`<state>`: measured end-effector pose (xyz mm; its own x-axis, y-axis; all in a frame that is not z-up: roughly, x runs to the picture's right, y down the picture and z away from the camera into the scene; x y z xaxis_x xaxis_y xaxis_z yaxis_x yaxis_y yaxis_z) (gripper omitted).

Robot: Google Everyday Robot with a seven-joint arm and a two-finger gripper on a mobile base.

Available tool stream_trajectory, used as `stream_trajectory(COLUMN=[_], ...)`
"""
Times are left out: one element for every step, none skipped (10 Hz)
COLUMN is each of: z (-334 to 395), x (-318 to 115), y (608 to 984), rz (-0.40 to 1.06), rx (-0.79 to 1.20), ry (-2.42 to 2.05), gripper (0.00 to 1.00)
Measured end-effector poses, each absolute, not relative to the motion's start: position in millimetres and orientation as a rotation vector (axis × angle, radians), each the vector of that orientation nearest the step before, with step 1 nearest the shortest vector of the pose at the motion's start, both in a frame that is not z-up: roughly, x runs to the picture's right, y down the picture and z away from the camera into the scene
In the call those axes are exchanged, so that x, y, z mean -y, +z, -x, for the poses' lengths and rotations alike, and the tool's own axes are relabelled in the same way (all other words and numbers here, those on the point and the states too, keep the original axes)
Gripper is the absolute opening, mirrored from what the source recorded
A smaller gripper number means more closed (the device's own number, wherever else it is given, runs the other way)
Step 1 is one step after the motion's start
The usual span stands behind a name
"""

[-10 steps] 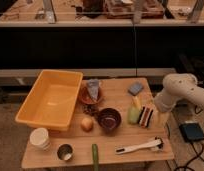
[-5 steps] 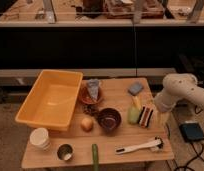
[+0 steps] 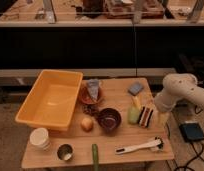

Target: Place sponge in metal cup

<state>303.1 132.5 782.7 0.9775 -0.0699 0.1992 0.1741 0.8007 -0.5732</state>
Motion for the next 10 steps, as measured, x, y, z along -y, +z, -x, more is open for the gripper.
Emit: stream_trajectory(z=[-303,-303,-303,-304,-303,-304,-302,-297,-294,-288], x=[-132,-132,-132,-132,-131,-123,-113,-96,-78,-56], y=[783,783,783,785,789,797,807,820,835,851], rz=[0.630,0.630,0.630,0.630,0.630,0.621,0.611,0.591,0.575,0.554], rx=[0.172,0.172,0.172,0.177,0.196,0.222,0.245,0.269,0.287,0.309], ry=[-0.131,-0.132,-0.131,-0.130,-0.139,-0.152,-0.164,-0.181,-0.199,-0.222], gripper=[0.80,0.80,0.80,0.80,0.80,0.80,0.80,0.80,0.80,0.80])
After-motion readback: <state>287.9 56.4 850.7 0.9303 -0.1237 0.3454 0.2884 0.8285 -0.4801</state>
